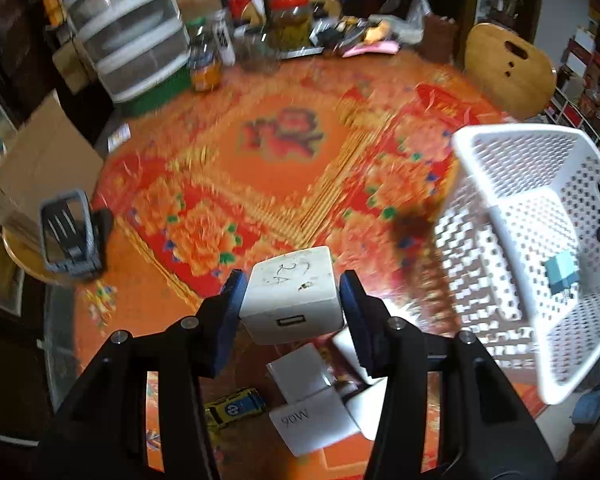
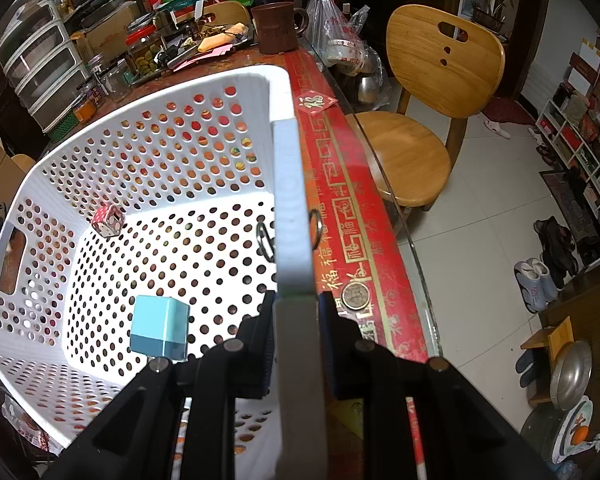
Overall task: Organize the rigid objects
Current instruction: 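Carry the white charger into the basket and release it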
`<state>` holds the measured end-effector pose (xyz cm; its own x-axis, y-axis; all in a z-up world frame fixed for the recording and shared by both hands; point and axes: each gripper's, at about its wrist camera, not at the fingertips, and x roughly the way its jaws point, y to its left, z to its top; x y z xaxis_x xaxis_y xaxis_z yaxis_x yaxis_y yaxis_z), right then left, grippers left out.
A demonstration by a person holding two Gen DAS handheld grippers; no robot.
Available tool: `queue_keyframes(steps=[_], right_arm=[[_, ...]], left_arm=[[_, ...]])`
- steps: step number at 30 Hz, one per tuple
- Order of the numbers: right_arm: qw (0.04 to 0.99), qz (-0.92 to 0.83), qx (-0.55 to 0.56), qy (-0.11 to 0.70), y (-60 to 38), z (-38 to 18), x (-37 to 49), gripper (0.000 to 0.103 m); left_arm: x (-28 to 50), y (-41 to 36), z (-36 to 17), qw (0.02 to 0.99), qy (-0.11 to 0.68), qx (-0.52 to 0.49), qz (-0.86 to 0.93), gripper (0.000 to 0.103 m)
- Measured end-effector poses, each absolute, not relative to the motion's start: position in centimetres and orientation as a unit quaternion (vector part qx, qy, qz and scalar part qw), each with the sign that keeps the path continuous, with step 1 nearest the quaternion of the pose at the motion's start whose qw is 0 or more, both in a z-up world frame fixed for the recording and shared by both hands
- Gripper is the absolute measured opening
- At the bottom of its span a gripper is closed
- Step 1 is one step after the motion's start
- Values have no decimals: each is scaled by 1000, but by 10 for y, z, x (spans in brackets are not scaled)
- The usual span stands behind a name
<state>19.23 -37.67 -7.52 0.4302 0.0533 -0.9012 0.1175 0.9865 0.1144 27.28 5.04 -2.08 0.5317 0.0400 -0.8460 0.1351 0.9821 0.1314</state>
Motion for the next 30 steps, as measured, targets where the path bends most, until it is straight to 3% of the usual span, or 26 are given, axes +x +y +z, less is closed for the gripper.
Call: queue_keyframes(steps=[15, 23, 30], right_arm=[[842, -19, 80, 534, -376, -76, 193, 19], [841, -18, 80, 534, -376, -77, 193, 19], [841, -18, 81, 534, -376, -77, 193, 19]], left_arm=[[244, -55, 48, 882, 434, 162, -83, 46], [247, -126, 34, 865, 444, 200, -124, 46], [268, -179, -10, 829, 489, 221, -154, 46]])
